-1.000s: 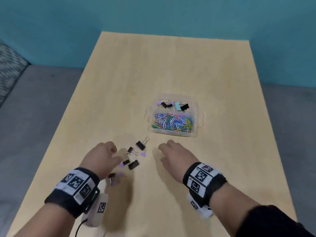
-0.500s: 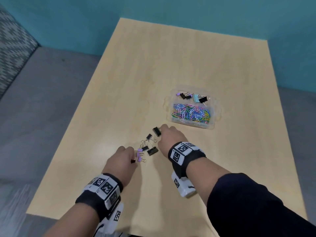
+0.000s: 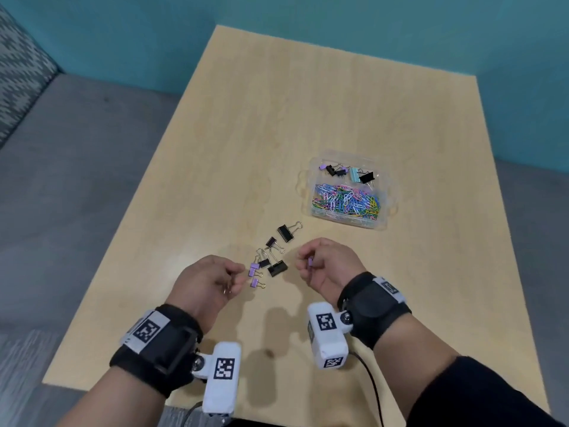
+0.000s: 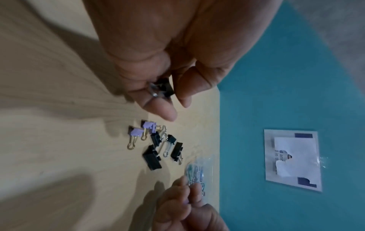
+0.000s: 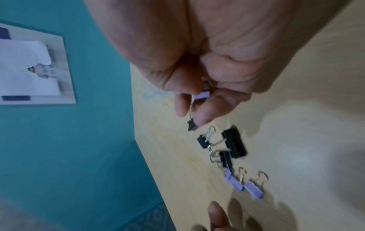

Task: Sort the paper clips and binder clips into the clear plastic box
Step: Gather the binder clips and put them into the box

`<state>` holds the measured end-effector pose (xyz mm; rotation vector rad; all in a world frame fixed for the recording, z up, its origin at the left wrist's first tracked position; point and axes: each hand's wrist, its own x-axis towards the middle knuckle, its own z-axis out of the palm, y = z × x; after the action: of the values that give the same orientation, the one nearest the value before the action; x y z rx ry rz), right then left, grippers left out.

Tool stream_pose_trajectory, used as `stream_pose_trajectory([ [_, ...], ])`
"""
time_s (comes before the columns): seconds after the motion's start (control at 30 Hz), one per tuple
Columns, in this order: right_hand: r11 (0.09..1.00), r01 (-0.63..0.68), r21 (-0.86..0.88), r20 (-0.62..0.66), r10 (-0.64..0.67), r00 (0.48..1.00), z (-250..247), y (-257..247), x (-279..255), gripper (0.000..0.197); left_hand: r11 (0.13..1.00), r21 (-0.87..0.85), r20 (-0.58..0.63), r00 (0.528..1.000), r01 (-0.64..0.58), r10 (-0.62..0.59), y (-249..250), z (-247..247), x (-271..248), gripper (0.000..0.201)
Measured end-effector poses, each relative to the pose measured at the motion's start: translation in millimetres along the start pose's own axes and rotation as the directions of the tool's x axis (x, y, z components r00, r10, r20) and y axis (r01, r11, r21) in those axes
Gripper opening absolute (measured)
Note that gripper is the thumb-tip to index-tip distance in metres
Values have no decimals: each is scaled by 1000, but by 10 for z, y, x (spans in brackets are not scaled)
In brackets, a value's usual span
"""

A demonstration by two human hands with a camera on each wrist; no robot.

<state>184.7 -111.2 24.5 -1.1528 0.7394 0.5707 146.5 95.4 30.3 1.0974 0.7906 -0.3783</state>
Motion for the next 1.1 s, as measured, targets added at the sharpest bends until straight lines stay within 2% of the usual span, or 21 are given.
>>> stream_pose_trajectory([
  [0.07,999,-5,-44,15,6,1000,69,25,-17,36,993,118,-43,999,-10,15,-62,20,32,25],
  [0.1,994,-5,-107,10,6,1000,107,48,-1,32,969,243,-47,997,-53,66,-107,29,45,24],
  [0.13,971,18,-238,2,-18,1000,141,76,26,22,900,414,-18,988,-134,155,-162,32,53,21],
  [0.17,891,72,-448,2,-79,997,167,95,56,8,751,612,69,963,-248,262,-214,24,57,18],
  [0.2,726,131,-675,37,-145,989,175,111,76,10,502,788,205,920,-357,333,-261,13,52,12],
  [0.23,518,179,-837,90,-191,977,173,138,97,26,217,881,339,881,-421,332,-298,4,40,9],
  [0.27,326,210,-922,144,-213,966,185,154,104,38,-9,900,420,863,-435,281,-332,-8,34,15],
  [0.3,170,228,-959,188,-226,956,206,154,98,44,-126,894,447,867,-429,220,-363,-23,45,21],
  [0.37,22,265,-964,251,-258,933,236,159,111,46,-163,896,437,884,-413,166,-382,-15,56,22],
  [0.47,-48,285,-957,287,-274,918,243,187,158,37,-119,902,431,882,-415,192,-405,27,86,8],
  [0.57,-91,277,-956,292,-266,919,228,212,141,30,-97,921,390,901,-378,190,-397,78,100,14],
  [0.63,-66,278,-958,285,-267,921,193,186,110,31,-126,921,385,911,-369,148,-370,106,113,19],
  [0.7,74,254,-964,230,-246,942,141,152,90,31,-188,909,396,912,-373,103,-336,134,125,24],
  [0.73,200,234,-951,188,-226,956,112,131,72,31,-213,902,402,912,-376,88,-323,144,135,25],
  [0.8,557,193,-808,116,-171,978,36,66,-12,29,-247,894,402,913,-374,68,-312,168,152,23],
  [0.87,903,91,-420,121,-44,992,-80,6,-116,20,-317,880,391,918,-353,62,-329,184,172,22],
  [0.9,982,21,-187,161,10,987,-140,-32,-181,13,-361,869,384,921,-339,59,-342,192,183,25],
  [0.93,999,-39,14,224,35,974,-196,-72,-256,9,-396,858,379,923,-326,61,-352,203,189,28],
  [1.0,968,-116,221,362,29,932,-282,-122,-341,14,-424,855,360,930,-298,72,-366,229,199,26],
  [1.07,957,-137,257,437,11,899,-305,-176,-336,26,-395,870,352,933,-295,77,-376,255,190,15],
  [1.1,960,-132,247,440,10,898,-283,-214,-321,25,-379,875,355,932,-301,78,-375,265,173,8],
])
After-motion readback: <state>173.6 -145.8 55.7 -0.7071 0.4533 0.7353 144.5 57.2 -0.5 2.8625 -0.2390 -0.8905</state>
